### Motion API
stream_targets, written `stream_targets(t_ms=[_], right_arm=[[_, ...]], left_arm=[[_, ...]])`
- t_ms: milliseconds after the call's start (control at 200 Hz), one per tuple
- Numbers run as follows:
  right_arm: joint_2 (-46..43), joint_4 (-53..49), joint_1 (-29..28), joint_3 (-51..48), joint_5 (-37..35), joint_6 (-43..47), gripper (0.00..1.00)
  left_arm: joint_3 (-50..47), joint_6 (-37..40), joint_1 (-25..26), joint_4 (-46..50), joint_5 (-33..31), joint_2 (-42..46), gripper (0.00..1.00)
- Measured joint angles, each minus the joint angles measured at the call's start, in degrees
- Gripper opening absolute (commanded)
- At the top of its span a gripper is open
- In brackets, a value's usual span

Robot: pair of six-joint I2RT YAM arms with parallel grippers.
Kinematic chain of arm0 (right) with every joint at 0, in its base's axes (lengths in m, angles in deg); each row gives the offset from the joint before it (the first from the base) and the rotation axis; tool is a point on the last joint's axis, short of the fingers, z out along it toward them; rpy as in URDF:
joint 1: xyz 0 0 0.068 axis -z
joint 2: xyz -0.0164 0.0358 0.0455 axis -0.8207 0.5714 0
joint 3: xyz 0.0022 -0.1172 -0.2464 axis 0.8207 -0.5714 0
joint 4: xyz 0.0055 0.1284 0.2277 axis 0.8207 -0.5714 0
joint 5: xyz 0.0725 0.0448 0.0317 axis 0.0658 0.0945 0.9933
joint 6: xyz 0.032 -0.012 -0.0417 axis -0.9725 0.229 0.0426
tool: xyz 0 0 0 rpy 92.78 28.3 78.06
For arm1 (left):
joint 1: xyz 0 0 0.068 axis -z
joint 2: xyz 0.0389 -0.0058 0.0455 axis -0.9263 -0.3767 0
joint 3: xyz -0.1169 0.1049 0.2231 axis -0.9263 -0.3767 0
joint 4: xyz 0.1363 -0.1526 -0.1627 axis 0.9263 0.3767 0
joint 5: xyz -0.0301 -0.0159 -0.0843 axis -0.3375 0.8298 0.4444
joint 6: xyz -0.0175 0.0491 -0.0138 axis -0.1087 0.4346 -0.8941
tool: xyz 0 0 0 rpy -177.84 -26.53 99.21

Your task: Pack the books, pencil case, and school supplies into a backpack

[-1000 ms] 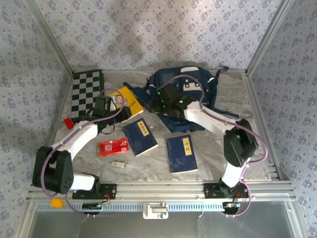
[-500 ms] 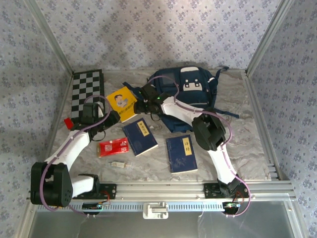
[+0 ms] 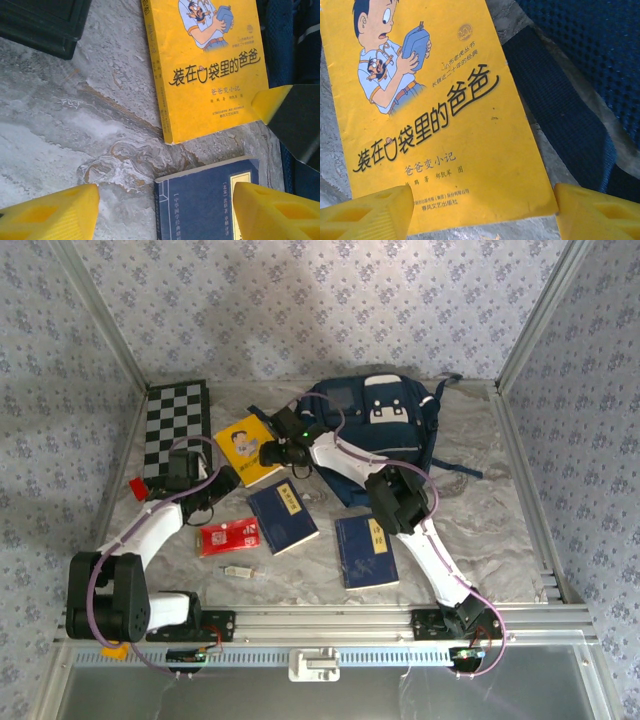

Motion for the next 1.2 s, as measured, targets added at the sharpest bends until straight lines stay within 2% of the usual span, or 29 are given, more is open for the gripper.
stream_targets(t_ms=[280,470,595,725,870,1199], right_arm=[[0.4,-0.4,-0.4,-0.3,0.5,-0.9,0.59],[-3.2,0.7,-2.9,-6.0,0.6,-3.1,0.53],[-6.7,1.5,-5.6,-10.4,0.8,-3.9,0.50],[-10.4,2.6,-6.6,-14.4,1.5,-5.2,0.51],[-10.8,3.2,-4.0,-14.4,1.4,-5.9,0.56],[-5.9,2.1,-0.6,-8.1,2.2,-4.7,0.62]], left_arm=[[0.0,1.1,-2.8,0.4,0.9,0.0,0.70],[0.0,1.8,-6.8,0.5,3.1,-0.2,0.70],[1.0,2.2,-7.7,0.5,3.9,-2.1,0.70],[2.2,2.1,-7.7,0.1,4.9,-4.6,0.69],[4.7,1.8,-7.7,-1.2,6.0,-9.2,0.66],[10.3,2.2,-7.0,-4.3,6.6,-18.6,0.64]])
